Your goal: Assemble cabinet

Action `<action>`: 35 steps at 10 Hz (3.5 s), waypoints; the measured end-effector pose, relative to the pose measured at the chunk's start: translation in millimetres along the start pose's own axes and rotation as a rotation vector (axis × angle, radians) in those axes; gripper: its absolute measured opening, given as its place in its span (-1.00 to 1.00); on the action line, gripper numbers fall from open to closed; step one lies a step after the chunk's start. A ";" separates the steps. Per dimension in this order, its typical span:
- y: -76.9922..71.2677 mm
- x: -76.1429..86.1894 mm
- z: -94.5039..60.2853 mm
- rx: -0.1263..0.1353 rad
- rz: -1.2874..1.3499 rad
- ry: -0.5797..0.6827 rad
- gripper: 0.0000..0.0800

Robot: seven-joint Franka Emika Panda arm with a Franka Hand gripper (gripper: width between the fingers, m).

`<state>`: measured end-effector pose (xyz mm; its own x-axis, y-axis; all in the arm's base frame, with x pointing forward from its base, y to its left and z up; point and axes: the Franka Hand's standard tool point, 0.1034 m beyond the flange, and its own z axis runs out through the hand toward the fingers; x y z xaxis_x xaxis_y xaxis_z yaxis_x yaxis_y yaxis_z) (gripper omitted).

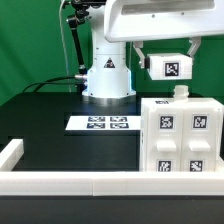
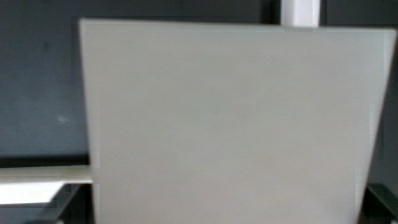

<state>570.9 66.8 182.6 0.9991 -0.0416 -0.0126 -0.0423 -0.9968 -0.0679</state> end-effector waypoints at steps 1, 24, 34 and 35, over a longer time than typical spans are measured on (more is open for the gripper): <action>-0.8 -0.2 0.3 0.000 -0.002 0.000 0.40; -11.6 31.4 32.0 -0.010 -0.055 0.043 0.40; -17.9 30.6 33.1 0.015 0.457 0.065 0.40; -21.3 30.4 33.3 0.030 0.568 0.075 0.40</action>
Offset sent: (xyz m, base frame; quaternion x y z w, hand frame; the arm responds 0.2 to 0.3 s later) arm 0.0396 0.0126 -0.0027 0.0184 -0.0065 -0.0214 0.9996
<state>601.9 89.0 150.5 0.8176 -0.5756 0.0158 -0.5715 -0.8146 -0.0991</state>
